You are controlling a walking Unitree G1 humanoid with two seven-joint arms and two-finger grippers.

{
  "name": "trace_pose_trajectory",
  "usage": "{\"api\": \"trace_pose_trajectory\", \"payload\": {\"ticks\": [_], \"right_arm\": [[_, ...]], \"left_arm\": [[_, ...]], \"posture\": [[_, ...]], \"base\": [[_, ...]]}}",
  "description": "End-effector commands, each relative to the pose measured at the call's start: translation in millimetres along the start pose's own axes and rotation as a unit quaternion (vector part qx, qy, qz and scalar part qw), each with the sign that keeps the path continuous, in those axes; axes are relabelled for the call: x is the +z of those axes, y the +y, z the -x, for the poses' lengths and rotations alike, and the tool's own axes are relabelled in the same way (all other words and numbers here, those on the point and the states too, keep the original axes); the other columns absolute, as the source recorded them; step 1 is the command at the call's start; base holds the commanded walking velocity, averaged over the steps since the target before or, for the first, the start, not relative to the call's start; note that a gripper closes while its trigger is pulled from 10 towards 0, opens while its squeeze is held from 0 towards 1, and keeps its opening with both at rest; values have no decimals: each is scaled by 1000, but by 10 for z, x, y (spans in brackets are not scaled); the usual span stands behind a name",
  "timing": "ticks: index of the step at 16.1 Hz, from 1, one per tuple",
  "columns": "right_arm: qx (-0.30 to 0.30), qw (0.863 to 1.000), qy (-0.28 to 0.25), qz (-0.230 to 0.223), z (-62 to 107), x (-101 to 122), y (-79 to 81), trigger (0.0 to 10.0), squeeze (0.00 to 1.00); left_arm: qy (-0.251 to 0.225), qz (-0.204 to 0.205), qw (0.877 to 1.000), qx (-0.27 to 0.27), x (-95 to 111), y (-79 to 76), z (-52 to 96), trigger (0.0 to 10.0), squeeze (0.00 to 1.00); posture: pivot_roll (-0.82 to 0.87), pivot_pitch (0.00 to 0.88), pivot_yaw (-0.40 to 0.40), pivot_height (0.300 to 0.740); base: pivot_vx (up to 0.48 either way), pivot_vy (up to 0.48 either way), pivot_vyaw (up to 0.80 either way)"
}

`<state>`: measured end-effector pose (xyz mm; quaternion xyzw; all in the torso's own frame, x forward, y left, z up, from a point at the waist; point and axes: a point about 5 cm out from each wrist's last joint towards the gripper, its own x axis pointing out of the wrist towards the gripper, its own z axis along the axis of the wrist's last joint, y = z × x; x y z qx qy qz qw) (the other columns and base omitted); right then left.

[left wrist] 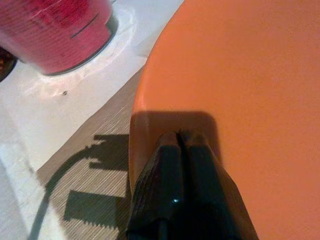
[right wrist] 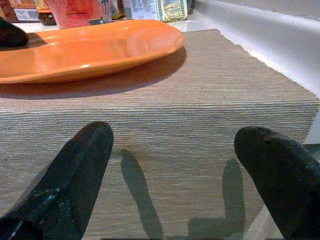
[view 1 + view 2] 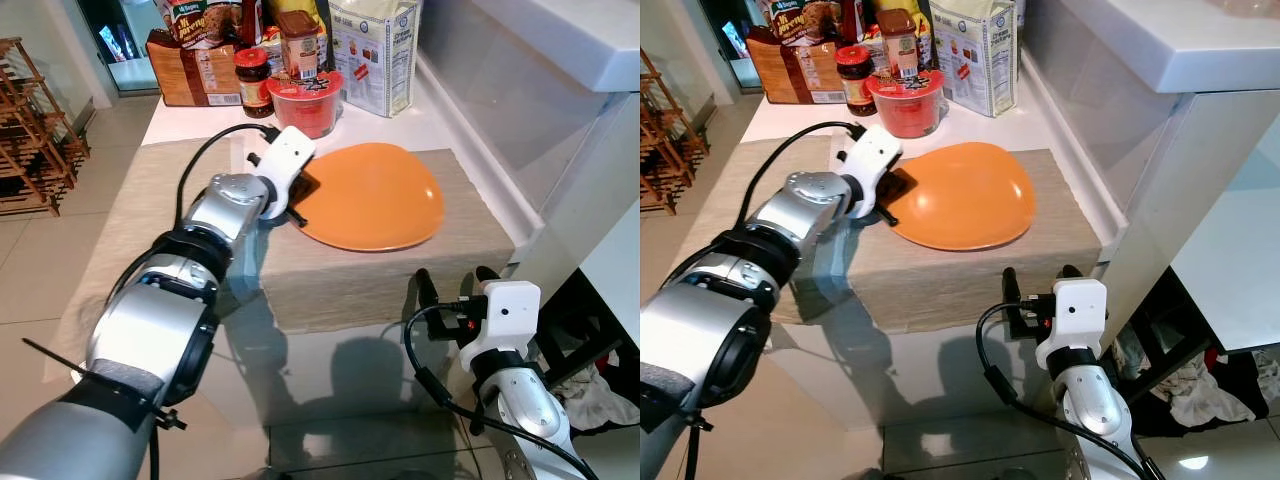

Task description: Setting the table

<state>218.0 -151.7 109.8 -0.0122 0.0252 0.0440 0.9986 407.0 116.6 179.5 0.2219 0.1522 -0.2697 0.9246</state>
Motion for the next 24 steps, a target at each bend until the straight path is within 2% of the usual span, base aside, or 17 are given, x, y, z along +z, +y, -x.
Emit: {"api": "trace_pose_trajectory", "payload": {"ticks": [1,3,5,6,8,11,18,20,21,23,24], "right_arm": [[6,1000,-1,-1,-14,13,15,10000,0],[6,1000,-3,-3,-33,19,13,10000,0],[8,1000,-5,-4,-52,34,11,10000,0],[15,1000,-9,-3,-68,65,18,10000,0],[18,1000,-10,-4,-78,80,16,10000,0],[22,998,-26,-45,-150,192,21,10000,0],[4,991,-49,-126,-335,377,-20,10000,0],[-4,983,-44,-179,-449,370,-7,10000,0],[-4,982,-43,-185,-465,370,-3,10000,0],[-12,969,-29,-245,-591,339,12,10000,0],[-14,966,-26,-255,-607,332,10,10000,0]], "left_arm": [[43,-1,999,5,-233,65,52,0,0],[36,3,999,5,-223,90,68,0,0],[8,22,1000,2,-123,77,57,0,0],[-34,43,998,-18,72,37,46,0,0],[-74,63,994,-45,264,-25,49,0,0],[-132,92,985,-66,522,-77,93,0,0],[-122,102,985,-73,475,-103,147,0,0],[-119,100,985,-74,473,-104,153,0,0],[-119,100,985,-75,474,-106,157,0,0],[-116,96,986,-78,482,-114,177,0,0],[-115,96,986,-78,484,-113,181,0,0]], "posture": [[-141,18,65,727],[-135,15,62,727],[-131,11,61,727],[-130,8,57,727],[-130,4,56,727],[-130,1,56,727],[-118,4,59,727],[-109,7,64,727],[-109,7,64,727],[-98,7,64,727],[-98,7,64,727]], "base": [[0,0,0],[0,0,0],[0,0,0],[0,0,0],[0,0,0],[0,0,0],[0,0,0],[0,0,0],[0,0,0],[0,0,0],[0,0,0]]}}
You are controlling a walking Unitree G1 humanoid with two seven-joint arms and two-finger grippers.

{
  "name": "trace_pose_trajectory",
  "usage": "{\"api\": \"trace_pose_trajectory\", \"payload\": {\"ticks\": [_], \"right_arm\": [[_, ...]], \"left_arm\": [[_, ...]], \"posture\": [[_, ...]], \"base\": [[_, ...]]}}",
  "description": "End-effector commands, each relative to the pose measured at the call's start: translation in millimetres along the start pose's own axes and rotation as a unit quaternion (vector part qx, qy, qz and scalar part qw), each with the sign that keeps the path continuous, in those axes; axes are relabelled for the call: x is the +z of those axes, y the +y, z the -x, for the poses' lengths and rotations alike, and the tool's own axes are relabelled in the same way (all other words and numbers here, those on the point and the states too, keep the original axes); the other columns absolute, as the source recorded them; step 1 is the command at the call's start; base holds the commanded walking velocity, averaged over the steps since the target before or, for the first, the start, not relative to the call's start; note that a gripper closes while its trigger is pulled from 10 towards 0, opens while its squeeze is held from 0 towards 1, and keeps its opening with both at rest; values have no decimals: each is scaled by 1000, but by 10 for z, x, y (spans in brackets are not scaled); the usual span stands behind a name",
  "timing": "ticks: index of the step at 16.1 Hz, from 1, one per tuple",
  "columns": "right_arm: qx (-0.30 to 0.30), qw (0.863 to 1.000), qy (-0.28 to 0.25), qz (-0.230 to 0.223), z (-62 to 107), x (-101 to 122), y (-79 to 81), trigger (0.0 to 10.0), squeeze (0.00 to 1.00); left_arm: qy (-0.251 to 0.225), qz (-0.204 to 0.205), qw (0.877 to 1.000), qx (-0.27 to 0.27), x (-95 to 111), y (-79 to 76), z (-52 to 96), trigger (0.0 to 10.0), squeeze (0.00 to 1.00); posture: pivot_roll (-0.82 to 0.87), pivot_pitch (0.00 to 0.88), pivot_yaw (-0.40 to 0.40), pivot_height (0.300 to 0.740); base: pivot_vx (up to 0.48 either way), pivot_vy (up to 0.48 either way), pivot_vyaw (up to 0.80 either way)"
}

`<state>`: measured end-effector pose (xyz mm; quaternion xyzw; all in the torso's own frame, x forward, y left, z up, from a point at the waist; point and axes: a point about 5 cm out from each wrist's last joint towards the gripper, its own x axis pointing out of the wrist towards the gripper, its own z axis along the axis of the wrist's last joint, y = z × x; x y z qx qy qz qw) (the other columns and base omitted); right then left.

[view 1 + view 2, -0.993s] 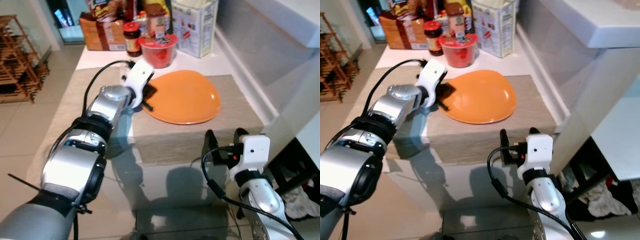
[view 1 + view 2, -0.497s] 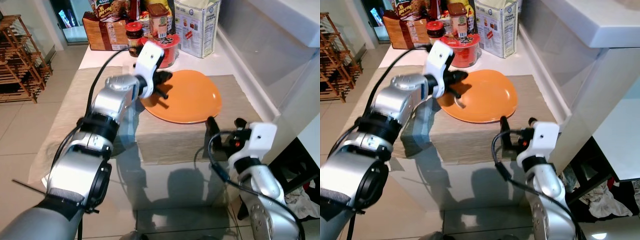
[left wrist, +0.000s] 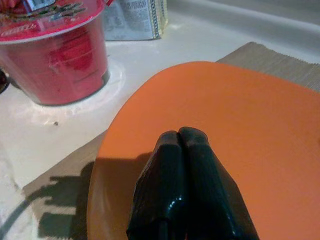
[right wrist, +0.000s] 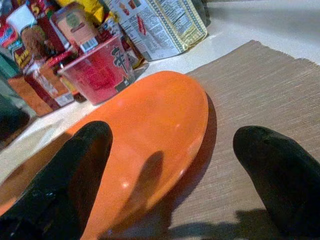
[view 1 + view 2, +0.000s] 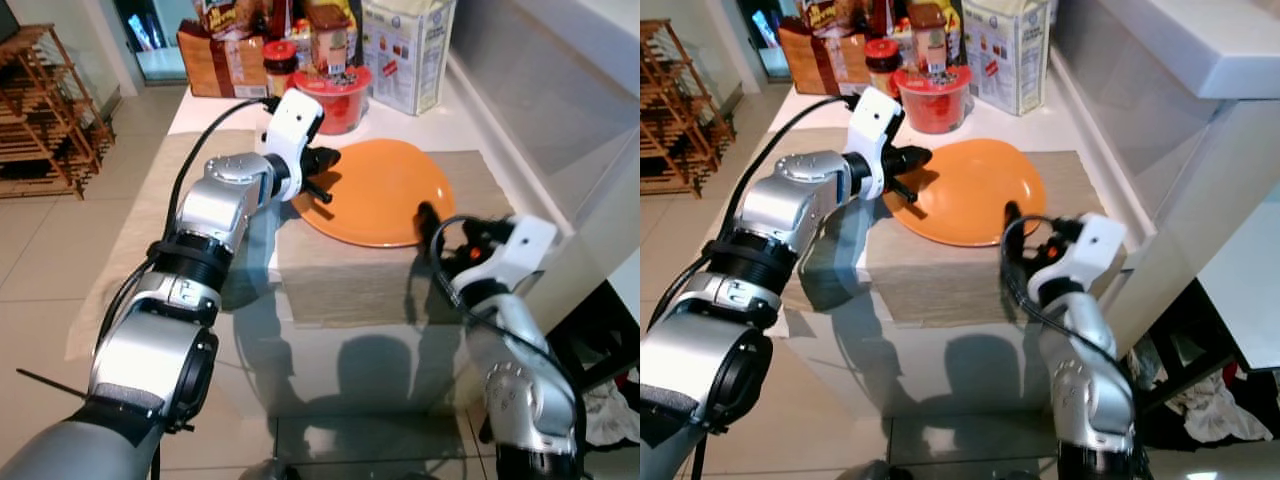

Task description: Setting the table

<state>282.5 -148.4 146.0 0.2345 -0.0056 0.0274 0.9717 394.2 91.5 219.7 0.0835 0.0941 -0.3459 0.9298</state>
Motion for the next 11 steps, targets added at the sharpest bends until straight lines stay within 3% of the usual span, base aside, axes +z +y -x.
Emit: {"api": "trace_pose_trajectory", "payload": {"ticks": [1,11], "right_arm": [[-22,998,23,-49,-37,-112,-27,10000,0],[-1,980,99,-172,-365,-338,164,10000,0]], "left_arm": [[-6,-7,1000,-2,60,13,35,0,0],[-12,-3,1000,-21,190,-72,72,0,0]], "posture": [[-98,7,64,727],[-61,18,64,727]], "base": [[0,0,0],[0,0,0]]}}
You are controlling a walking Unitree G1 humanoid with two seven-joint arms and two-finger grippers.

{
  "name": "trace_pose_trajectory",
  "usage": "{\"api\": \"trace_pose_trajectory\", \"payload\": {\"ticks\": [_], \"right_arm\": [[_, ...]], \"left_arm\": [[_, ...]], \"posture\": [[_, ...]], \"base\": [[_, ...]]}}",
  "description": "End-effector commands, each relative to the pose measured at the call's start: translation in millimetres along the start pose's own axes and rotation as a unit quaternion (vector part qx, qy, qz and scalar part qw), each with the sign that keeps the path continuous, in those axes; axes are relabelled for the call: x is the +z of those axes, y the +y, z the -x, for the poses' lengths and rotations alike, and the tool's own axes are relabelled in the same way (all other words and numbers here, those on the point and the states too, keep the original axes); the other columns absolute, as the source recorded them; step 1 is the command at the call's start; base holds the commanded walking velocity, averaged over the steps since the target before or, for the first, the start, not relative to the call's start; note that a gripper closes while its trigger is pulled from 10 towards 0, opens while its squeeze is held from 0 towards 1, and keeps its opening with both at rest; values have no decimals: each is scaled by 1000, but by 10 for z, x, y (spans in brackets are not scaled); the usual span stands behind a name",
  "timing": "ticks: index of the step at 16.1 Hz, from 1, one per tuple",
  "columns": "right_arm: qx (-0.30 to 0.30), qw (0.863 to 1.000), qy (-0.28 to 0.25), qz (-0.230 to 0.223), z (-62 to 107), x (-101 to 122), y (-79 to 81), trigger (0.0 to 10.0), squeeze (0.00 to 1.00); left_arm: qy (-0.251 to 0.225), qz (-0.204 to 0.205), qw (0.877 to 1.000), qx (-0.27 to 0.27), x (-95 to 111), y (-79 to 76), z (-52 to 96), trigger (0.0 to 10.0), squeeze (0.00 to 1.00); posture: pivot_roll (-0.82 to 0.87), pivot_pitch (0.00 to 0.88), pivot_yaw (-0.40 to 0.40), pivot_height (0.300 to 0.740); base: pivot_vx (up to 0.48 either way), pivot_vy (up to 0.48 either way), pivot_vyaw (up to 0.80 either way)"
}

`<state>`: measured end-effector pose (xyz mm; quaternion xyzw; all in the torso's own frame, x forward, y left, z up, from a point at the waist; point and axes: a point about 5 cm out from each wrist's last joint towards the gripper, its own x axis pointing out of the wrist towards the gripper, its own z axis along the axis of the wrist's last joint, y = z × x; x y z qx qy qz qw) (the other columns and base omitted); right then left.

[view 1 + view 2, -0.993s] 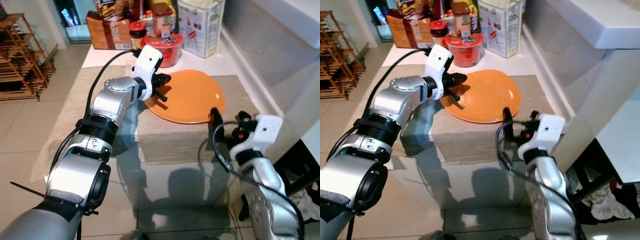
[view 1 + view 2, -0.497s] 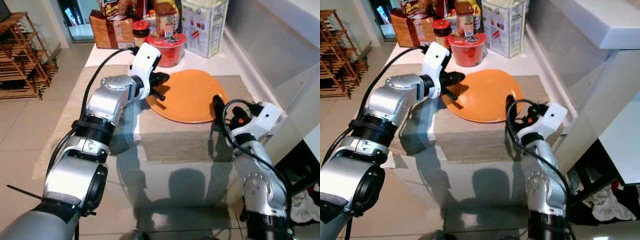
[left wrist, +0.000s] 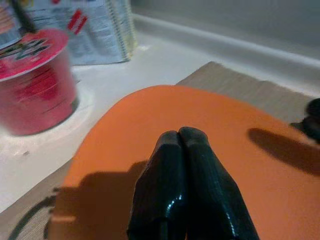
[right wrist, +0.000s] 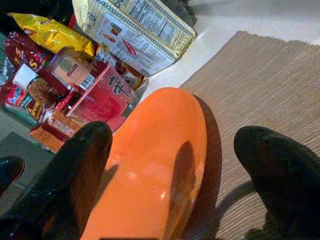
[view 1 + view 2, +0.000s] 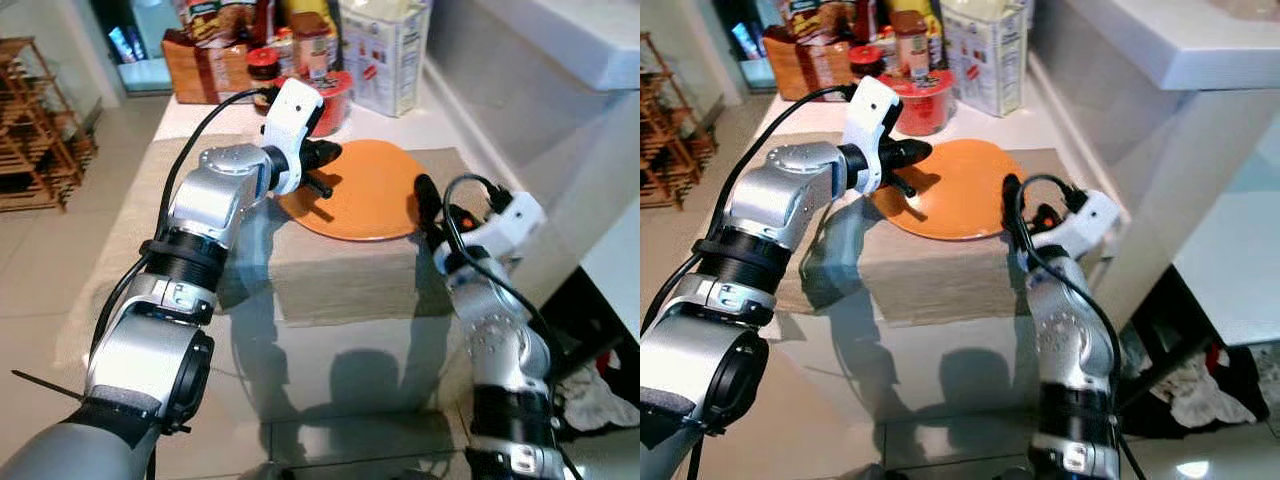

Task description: Setting the table

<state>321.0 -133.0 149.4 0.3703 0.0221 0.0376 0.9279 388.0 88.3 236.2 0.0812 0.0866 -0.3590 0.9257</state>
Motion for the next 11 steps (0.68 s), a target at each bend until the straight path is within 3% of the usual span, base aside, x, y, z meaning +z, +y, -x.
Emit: {"api": "trace_pose_trajectory", "payload": {"ticks": [1,2,3,4,6,8,11], "right_arm": [[-11,997,75,-28,3,-300,-39,10000,0],[-4,997,72,0,-11,-271,-15,10000,0],[2,997,62,56,-7,-211,-1,10000,0],[6,990,42,132,26,-131,-6,10000,0],[6,977,24,210,112,-73,-24,10000,0],[11,967,21,255,239,-80,-30,10000,0],[19,963,38,266,324,-160,-30,10000,0]], "left_arm": [[-6,-1,1000,-10,44,-36,6,0,0],[-10,-2,1000,-13,66,-54,9,0,0],[-18,0,1000,-13,78,-62,11,0,0],[-36,-1,999,-11,58,-70,19,0,0],[-42,-1,999,-9,-47,-122,22,0,0],[-42,14,999,-17,-136,-206,16,0,0],[-22,28,999,-13,-218,-217,20,0,0]], "posture": [[-59,17,64,727],[-58,19,62,727],[-60,21,61,727],[-65,24,61,727],[-75,29,61,727],[-92,32,53,727],[-98,26,48,727]], "base": [[0,0,0],[0,0,0],[0,0,0],[0,0,0],[0,0,0],[0,0,0],[0,0,0]]}}
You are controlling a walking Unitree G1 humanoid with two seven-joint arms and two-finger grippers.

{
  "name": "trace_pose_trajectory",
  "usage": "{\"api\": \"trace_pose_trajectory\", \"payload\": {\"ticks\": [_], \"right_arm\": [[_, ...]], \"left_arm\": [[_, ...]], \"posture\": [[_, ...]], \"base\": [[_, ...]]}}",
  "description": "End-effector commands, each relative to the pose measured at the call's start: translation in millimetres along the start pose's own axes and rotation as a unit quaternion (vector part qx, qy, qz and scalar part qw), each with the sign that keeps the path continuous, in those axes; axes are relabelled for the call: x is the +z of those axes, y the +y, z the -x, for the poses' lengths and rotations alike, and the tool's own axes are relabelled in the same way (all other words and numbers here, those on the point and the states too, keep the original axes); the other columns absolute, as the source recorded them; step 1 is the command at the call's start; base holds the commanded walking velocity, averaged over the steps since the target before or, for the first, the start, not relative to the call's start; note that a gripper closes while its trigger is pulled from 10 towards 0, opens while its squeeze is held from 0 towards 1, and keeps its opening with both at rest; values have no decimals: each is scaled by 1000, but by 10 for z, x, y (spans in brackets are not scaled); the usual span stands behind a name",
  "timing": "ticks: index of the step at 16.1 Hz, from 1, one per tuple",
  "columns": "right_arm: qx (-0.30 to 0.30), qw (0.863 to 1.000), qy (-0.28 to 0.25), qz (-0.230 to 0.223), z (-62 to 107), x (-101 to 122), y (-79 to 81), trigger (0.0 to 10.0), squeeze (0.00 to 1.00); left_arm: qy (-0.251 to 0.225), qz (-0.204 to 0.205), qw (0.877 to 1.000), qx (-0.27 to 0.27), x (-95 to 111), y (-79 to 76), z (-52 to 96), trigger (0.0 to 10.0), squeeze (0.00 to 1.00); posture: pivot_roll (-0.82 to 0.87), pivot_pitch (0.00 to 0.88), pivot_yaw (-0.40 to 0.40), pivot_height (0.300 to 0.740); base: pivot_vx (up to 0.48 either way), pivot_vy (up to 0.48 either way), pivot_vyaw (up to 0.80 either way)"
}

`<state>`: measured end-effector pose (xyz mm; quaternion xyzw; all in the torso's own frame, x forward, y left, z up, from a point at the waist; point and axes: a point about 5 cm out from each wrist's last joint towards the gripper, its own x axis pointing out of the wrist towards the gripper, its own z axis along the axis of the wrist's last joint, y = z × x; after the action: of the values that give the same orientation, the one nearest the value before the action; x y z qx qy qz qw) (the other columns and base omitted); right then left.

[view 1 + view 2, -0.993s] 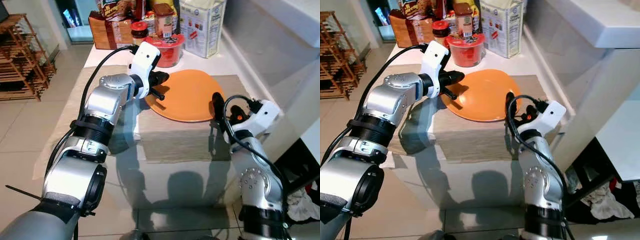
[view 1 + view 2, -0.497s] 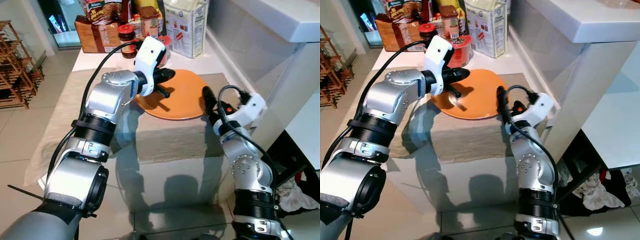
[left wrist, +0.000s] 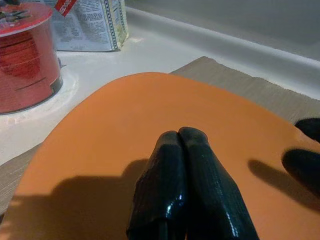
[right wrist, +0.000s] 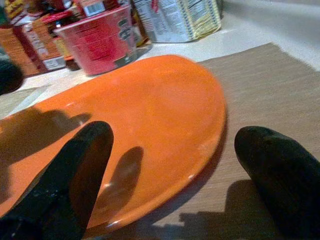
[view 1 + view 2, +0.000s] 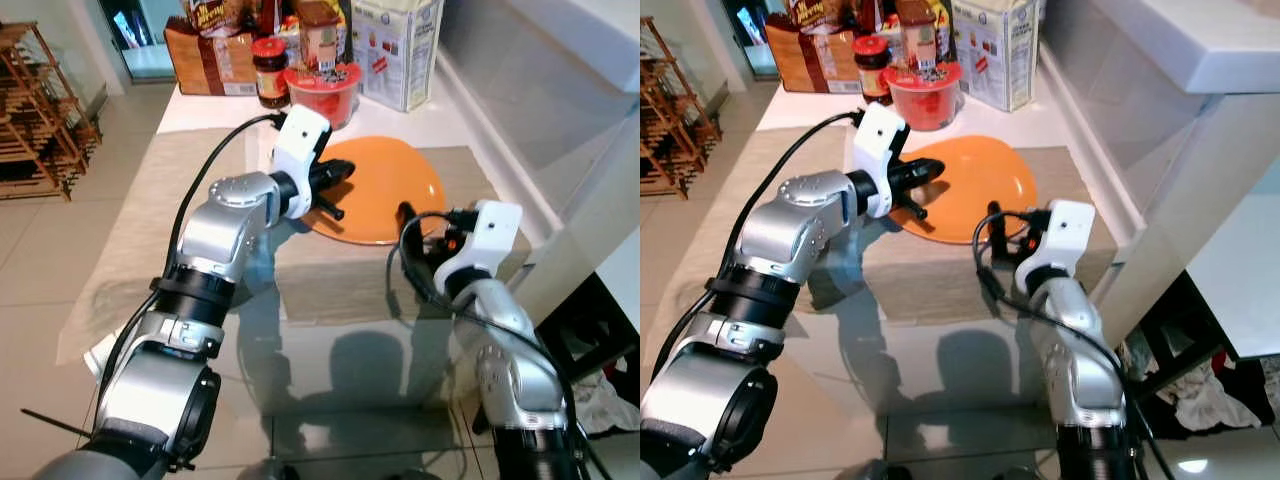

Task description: Setting the table

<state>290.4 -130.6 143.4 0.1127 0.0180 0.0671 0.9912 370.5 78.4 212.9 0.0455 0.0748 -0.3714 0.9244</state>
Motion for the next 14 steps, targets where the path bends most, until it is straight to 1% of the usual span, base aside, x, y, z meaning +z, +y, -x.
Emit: {"api": "trace_pose_trajectory", "payload": {"ticks": [1,3,4,7,11,12,14], "right_arm": [[8,1000,21,5,35,-67,36,10000,0],[17,1000,21,13,59,-38,45,10000,0],[32,998,15,43,87,18,53,10000,0],[41,995,-3,96,148,108,45,10000,0],[46,996,11,78,228,65,65,10000,0],[52,996,14,76,262,56,97,10000,0],[53,996,14,75,279,61,104,10000,0]], "left_arm": [[27,1,1000,8,-59,14,12,0,0],[64,3,998,11,-160,39,25,0,0],[90,-8,996,15,-223,81,49,0,0],[108,-22,994,25,-284,134,80,0,0],[136,-38,990,21,-389,164,130,0,0],[148,-46,988,18,-426,193,170,0,0],[161,-55,985,14,-477,212,224,0,0]], "posture": [[-98,26,48,727],[-94,17,47,727],[-87,14,50,727],[-86,12,49,727],[-89,11,46,727],[-89,13,46,727],[-89,16,50,727]], "base": [[0,0,0],[0,0,0],[0,0,0],[0,0,0],[0,0,0],[0,0,0],[0,0,0]]}}
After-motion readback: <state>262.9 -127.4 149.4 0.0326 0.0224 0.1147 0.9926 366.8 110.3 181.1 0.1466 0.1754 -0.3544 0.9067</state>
